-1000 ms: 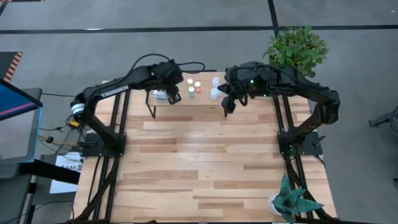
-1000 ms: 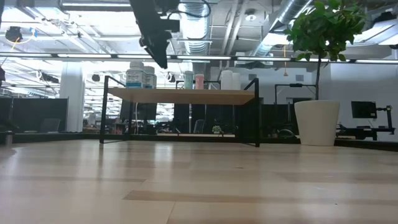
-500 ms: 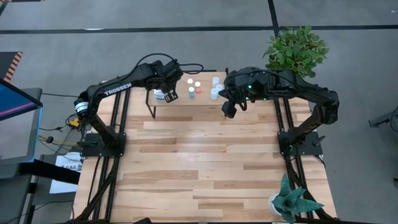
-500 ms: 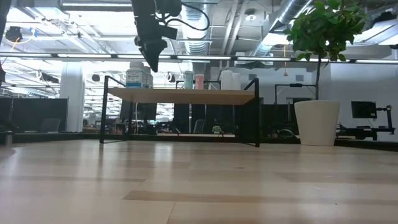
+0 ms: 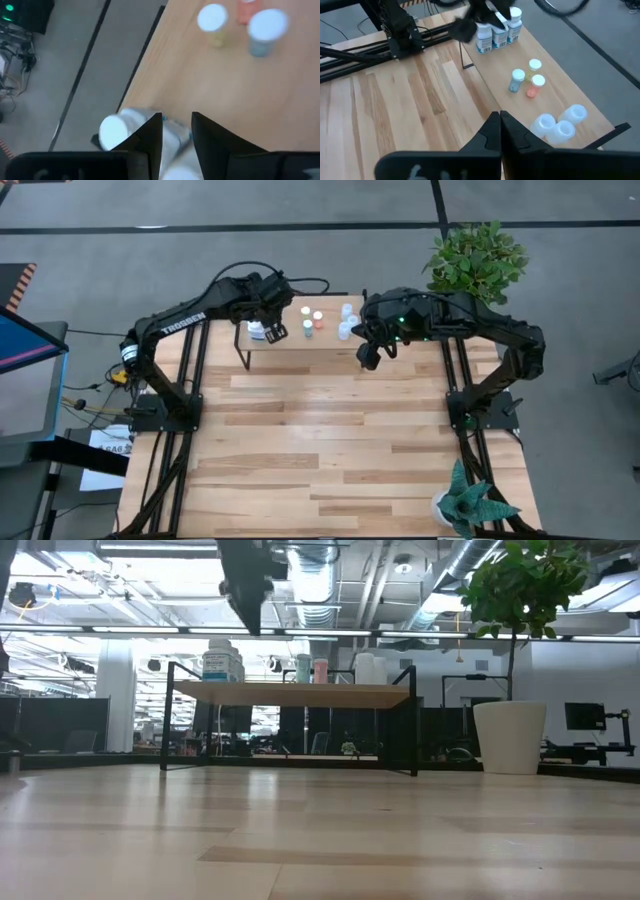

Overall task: Pick and place medicine bottles onto shelf by color
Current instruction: Return to Home Position

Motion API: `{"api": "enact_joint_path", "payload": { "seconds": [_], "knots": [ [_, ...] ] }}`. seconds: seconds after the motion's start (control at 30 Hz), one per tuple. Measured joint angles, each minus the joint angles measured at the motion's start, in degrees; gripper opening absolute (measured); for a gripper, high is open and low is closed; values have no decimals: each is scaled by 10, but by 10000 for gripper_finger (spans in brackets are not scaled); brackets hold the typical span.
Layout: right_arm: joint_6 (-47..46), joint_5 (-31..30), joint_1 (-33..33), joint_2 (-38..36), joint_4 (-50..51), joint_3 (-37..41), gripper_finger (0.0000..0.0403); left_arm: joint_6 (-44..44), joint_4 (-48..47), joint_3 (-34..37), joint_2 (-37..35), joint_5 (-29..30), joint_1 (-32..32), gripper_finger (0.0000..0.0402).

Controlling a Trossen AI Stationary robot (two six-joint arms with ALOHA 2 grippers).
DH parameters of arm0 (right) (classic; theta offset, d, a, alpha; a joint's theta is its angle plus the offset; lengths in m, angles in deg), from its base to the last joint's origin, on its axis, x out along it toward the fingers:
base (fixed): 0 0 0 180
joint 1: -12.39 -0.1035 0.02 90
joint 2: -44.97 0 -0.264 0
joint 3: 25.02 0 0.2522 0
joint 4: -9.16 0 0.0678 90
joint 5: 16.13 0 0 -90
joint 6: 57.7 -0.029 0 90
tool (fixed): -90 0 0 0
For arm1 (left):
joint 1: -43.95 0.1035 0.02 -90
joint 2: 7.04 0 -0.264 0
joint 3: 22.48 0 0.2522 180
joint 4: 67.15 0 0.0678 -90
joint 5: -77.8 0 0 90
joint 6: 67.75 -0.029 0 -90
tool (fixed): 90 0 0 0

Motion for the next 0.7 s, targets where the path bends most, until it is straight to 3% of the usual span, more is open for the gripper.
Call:
{"api": "enact_joint_path", "payload": {
  "seconds": [0.1, 0.23, 0.4, 0.53, 0.7],
  "knots": [
    [20, 0, -8, -2, 21, 0, 9, 8, -63, -53, -6, -33, -5, 91],
    [27, 0, -35, -25, 111, 1, 9, 22, -114, -68, -43, -132, -4, 91],
    [-12, -31, -102, -97, 154, 88, 9, 59, -167, -68, -118, -150, -23, 91],
    [-12, -35, -175, -205, 56, 241, 9, 78, -171, -68, -193, -148, -57, 91],
    [-15, -47, -235, -366, -231, 493, 9, 137, -119, 9, -302, -135, -105, 91]
  ]
}}
